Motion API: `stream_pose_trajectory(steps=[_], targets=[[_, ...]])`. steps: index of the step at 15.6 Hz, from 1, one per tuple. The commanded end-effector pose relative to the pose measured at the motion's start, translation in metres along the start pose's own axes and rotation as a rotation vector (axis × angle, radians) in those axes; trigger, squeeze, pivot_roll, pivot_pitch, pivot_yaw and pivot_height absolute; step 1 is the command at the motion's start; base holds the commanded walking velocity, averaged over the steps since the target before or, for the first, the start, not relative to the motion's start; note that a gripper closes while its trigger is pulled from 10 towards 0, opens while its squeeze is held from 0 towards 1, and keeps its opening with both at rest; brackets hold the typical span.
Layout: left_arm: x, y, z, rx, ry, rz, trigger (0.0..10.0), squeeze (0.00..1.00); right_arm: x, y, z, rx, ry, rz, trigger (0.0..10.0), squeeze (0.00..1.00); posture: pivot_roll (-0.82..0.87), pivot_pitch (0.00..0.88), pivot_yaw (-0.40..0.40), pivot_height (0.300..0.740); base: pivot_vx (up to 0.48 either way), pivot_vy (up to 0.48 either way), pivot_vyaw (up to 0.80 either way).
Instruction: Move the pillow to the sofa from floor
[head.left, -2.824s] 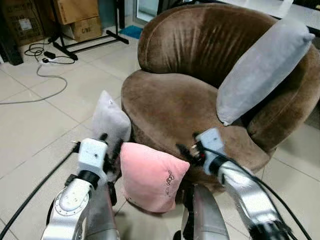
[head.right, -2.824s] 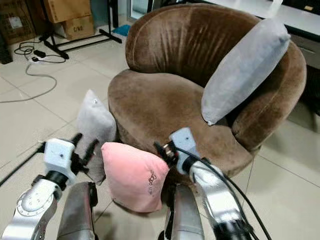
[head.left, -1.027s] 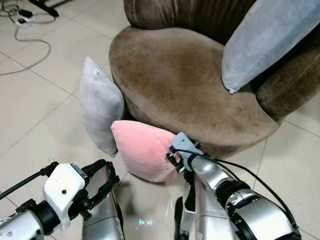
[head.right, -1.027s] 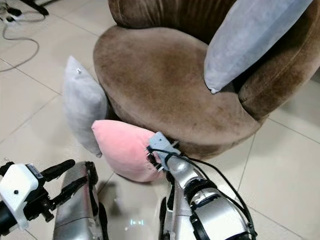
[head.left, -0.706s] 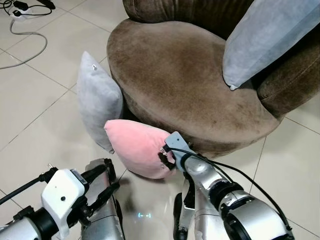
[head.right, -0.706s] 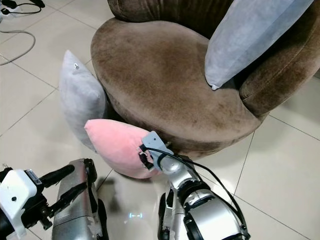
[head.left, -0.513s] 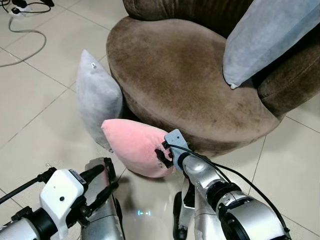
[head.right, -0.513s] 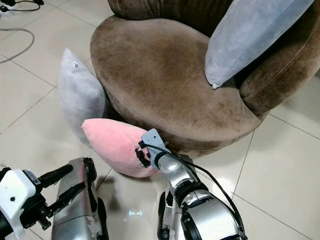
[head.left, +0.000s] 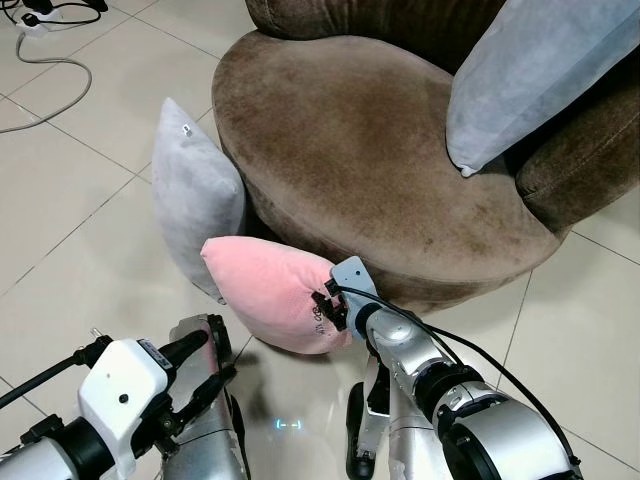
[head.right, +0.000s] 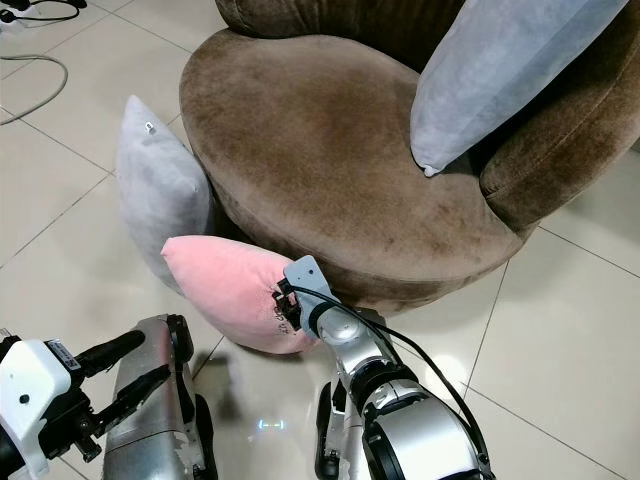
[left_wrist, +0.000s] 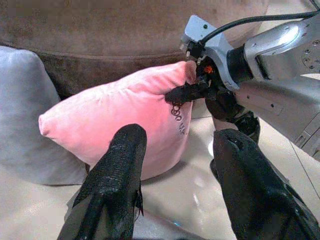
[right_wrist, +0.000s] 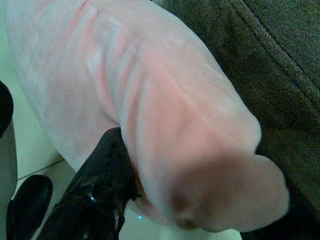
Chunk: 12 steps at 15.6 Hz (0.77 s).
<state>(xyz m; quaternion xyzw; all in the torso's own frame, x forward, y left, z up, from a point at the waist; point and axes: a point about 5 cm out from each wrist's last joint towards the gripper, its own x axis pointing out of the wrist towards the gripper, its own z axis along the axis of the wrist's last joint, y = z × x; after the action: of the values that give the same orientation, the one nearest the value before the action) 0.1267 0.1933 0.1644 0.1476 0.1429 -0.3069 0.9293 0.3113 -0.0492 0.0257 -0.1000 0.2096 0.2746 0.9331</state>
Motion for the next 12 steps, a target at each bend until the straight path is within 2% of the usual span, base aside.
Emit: stream_pose_trajectory(steps=[1, 12], targets=[[-0.0018, -0.0037, 0.0014, -0.004, 0.005, -0.019, 10.0, 0.00, -0.0014, 0.0000, -0.0049, 0.018, 0.008, 0.003, 0.0, 0.00, 0.21, 0.276, -0.089, 0.501, 0.000, 0.000, 0.00], [-0.0013, -0.0030, 0.0013, -0.003, 0.011, -0.016, 10.0, 0.00, -0.0021, -0.0017, -0.0061, 0.022, 0.011, 0.003, 0.0, 0.00, 0.21, 0.266, -0.089, 0.501, 0.000, 0.000, 0.00]])
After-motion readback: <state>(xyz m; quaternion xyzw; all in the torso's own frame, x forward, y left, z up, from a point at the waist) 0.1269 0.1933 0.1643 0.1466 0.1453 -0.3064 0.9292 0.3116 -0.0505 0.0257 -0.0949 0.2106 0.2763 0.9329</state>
